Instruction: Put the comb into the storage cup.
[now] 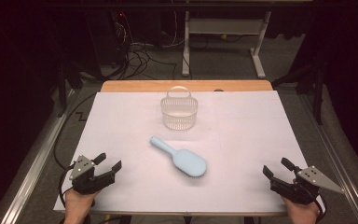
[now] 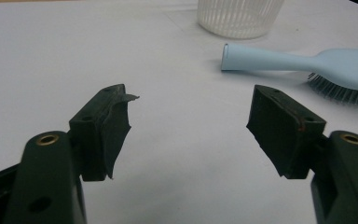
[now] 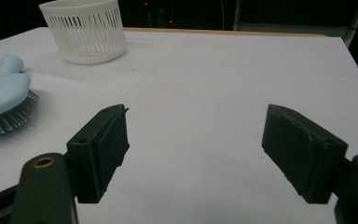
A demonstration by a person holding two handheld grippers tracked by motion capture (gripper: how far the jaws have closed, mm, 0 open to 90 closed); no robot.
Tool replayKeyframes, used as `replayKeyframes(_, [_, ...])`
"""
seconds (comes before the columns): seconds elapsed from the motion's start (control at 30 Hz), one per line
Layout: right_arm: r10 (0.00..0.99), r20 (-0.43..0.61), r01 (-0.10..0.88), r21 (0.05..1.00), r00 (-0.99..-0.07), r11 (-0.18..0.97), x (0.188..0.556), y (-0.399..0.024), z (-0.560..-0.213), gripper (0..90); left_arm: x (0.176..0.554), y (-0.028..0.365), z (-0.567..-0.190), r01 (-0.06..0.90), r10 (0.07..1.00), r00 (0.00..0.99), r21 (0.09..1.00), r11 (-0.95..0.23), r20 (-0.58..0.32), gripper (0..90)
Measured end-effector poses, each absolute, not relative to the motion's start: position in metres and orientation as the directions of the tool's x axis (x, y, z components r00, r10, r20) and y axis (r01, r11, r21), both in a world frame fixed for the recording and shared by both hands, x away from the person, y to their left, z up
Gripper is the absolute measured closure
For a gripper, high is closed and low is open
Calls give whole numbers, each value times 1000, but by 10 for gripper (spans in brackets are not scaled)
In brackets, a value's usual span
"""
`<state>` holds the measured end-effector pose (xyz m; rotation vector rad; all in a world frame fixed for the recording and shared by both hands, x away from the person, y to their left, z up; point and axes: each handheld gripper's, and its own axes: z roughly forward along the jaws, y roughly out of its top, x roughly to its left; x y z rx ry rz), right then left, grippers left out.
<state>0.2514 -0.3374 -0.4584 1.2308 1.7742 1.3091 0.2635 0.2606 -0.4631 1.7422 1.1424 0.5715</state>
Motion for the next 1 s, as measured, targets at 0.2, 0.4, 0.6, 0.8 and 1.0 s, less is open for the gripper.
replayKeyframes(0.2, [922, 55, 322, 943, -383, 78, 251, -337, -458, 229, 263, 259, -463, 439, 877, 467, 890, -120, -112, 296])
replayKeyframes(0.4, [923, 53, 323, 943, -382, 80, 250, -337, -458, 231, 262, 260, -462, 444, 869, 477, 890, -105, -136, 303])
replayKeyframes(0.6, [923, 56, 318, 945, -382, 74, 250, -337, -458, 230, 262, 257, -461, 439, 865, 486, 891, -115, -127, 308])
replayKeyframes(0.8, [923, 55, 314, 946, -381, 73, 250, -338, -458, 230, 262, 255, -460, 439, 857, 498, 891, -115, -135, 307])
replayKeyframes(1.0, [922, 58, 316, 946, -384, 72, 250, -338, -458, 230, 262, 253, -459, 438, 854, 502, 891, -115, -137, 307])
